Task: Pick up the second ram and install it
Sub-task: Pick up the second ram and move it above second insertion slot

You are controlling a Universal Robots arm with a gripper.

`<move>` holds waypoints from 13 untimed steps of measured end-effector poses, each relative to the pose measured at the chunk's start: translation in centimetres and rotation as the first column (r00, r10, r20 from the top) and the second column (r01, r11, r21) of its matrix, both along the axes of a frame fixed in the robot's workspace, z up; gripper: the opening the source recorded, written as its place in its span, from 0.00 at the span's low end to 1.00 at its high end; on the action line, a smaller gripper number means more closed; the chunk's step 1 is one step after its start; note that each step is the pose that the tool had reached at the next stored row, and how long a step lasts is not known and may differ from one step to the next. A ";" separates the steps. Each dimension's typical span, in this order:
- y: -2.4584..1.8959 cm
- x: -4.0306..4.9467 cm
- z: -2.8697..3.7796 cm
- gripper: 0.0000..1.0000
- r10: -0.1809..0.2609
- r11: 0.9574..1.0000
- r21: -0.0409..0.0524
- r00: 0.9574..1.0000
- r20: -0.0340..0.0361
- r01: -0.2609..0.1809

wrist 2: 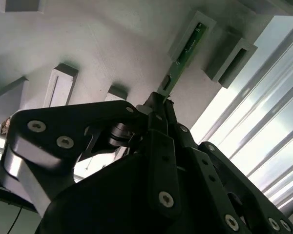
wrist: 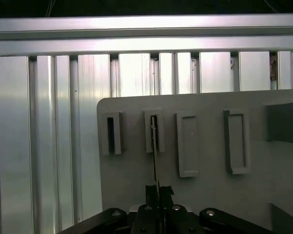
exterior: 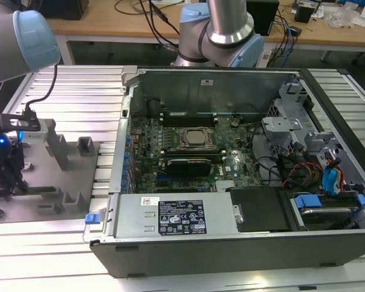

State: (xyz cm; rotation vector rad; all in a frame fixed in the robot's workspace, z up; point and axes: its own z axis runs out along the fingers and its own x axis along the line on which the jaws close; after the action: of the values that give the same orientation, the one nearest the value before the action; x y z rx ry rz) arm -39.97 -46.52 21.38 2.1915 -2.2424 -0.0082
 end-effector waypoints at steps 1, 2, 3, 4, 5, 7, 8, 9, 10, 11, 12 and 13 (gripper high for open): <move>0.01 0.00 0.19 0.13 0.000 1.000 0.000 1.000 0.000 0.000; 0.01 0.00 0.61 0.13 0.000 1.000 -0.001 1.000 0.000 0.000; 0.01 0.00 1.01 0.13 0.000 1.000 -0.002 1.000 0.000 0.000; 0.01 0.00 1.44 0.13 0.000 1.000 -0.003 1.000 0.000 0.000; 0.02 0.00 1.96 0.13 0.000 1.000 -0.003 1.000 0.000 0.000; 0.02 0.00 2.55 0.13 0.000 1.000 -0.004 1.000 0.000 0.000; 0.03 0.00 3.13 0.13 0.000 1.000 -0.005 1.000 0.000 0.000; 0.03 0.00 3.64 0.13 0.000 1.000 -0.006 1.000 0.000 0.000; 0.04 0.00 4.23 0.13 0.000 1.000 -0.006 1.000 0.000 0.000; 0.04 0.00 4.67 0.13 0.000 1.000 -0.007 1.000 0.000 0.000; 0.05 0.00 5.39 0.13 0.000 1.000 -0.008 1.000 0.000 0.000; 0.07 0.00 6.16 0.13 0.000 1.000 -0.010 1.000 0.000 0.000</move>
State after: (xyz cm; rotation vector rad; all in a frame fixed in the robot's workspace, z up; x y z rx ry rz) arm -39.98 -46.45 27.53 2.1867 -2.2377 0.0026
